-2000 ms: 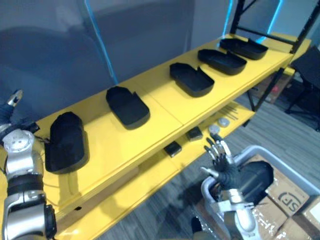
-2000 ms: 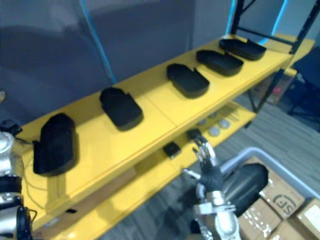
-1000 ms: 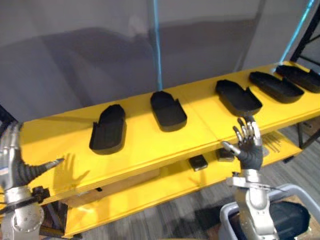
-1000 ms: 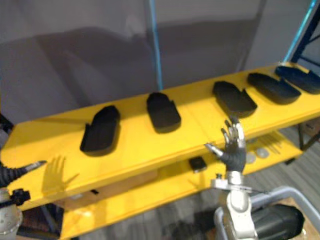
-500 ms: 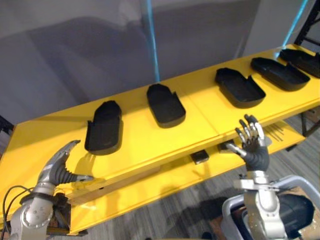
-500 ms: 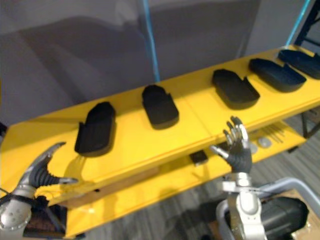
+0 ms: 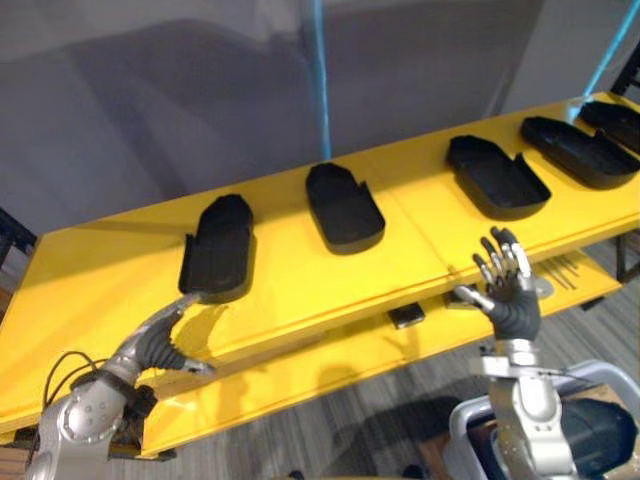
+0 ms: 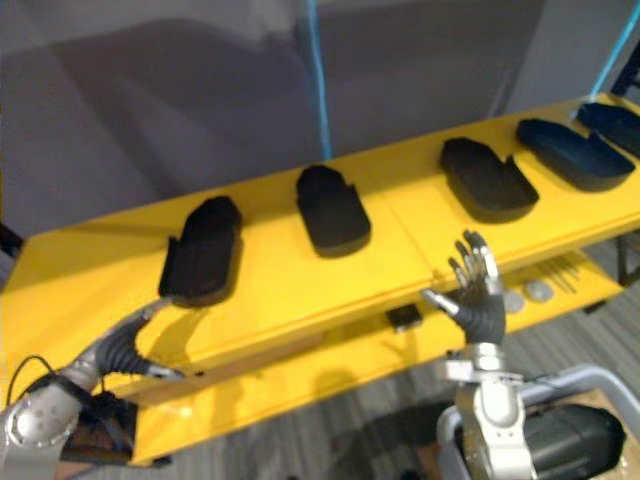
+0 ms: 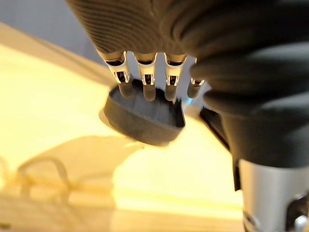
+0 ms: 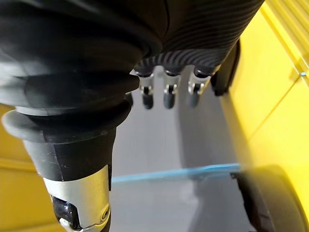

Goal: Walk over and take plastic housings, then place them on the shelf

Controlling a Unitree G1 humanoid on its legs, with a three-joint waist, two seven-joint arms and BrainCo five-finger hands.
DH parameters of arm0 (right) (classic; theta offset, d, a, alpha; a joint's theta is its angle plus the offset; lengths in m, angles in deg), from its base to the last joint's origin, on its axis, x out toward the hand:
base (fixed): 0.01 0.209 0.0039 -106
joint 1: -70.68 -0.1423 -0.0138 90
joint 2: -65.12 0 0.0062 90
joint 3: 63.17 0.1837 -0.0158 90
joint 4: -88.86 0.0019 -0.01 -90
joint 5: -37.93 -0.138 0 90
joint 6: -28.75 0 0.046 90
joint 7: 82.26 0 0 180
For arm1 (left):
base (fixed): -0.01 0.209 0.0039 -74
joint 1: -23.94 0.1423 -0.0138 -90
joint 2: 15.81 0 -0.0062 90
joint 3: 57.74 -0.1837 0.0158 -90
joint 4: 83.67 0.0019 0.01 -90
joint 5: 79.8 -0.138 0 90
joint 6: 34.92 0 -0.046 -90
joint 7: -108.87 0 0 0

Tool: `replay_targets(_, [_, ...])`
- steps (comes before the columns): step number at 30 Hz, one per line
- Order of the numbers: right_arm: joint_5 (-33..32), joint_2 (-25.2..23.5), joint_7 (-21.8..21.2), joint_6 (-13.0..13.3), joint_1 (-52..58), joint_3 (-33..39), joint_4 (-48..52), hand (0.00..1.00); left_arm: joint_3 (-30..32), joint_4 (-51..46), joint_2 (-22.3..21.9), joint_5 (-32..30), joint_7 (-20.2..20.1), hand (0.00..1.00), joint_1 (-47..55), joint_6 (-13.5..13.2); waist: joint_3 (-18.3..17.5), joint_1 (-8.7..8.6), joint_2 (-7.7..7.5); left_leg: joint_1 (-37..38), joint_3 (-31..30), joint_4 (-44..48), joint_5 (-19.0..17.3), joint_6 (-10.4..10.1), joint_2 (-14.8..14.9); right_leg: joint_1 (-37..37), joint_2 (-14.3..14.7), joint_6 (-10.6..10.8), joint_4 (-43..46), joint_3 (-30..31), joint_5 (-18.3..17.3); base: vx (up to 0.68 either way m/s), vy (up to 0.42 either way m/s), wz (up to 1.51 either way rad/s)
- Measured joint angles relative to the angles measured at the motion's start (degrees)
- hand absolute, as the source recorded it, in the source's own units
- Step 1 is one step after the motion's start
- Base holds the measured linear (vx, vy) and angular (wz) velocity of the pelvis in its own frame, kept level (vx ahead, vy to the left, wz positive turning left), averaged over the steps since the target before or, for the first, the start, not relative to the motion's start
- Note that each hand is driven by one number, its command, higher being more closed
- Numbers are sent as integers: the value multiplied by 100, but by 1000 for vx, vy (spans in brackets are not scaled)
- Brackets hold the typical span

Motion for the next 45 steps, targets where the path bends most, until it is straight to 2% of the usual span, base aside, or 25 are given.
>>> replay_targets(5, [-101,151,-150,-1,-4,3,-8,0,-157,3,189,-207,-398,0,-140,184,19,-45,-38,1,31,-2,-2,1,8,-20,0,1,0,16,0,0,-1,-2])
replay_targets(9, [-102,176,-245,-4,-14,3,-9,0,-380,19,209,-230,-490,0,-147,223,19,-100,-39,2,69,-4,-4,1,8,-46,11,7,0,50,5,0,-5,-4])
replay_targets(12, [-123,189,-279,-4,-18,12,-9,0,-399,47,215,-384,-494,0,-148,233,19,-144,-39,4,141,-3,-8,5,12,-89,14,19,0,129,17,-6,5,-12])
replay_targets(17, [-279,188,-448,-3,50,110,-8,0,-577,231,222,-674,-353,0,-224,396,18,-239,-40,29,212,7,-30,20,10,-104,20,30,0,202,27,-1,0,-7])
replay_targets(22, [-323,187,-497,-4,75,110,-6,0,-587,513,207,-1035,71,0,-104,529,23,-273,-31,86,370,49,-97,20,27,-127,44,41,1,363,38,5,4,-15])
replay_targets(23, [-323,188,-492,-4,91,123,-2,0,-588,578,175,-1096,263,0,-76,593,28,-290,-21,104,403,116,-152,22,28,-100,43,41,0,398,38,15,18,-18])
replay_targets(28, [-325,188,-504,-13,225,143,228,0,-591,756,160,-1095,627,0,-75,727,64,-326,23,112,461,174,-206,48,1,-100,22,54,0,464,46,7,10,-7])
replay_targets(34, [-324,182,-606,-57,274,347,235,0,-592,970,133,-1097,1007,0,-78,735,132,-332,103,119,464,174,-207,49,-17,-96,13,63,0,473,50,0,0,0])
replay_targets(38, [-323,164,-610,-79,323,346,377,0,-591,1104,-80,-1098,1419,0,-102,727,188,-337,147,126,465,174,-206,50,-21,-91,10,63,0,477,50,0,0,0])
replay_targets(45, [-320,37,-621,-81,443,345,413,0,-597,1187,-152,-1142,2001,0,-115,720,258,-339,131,143,478,166,-205,50,-26,-92,9,63,0,491,50,0,0,0])
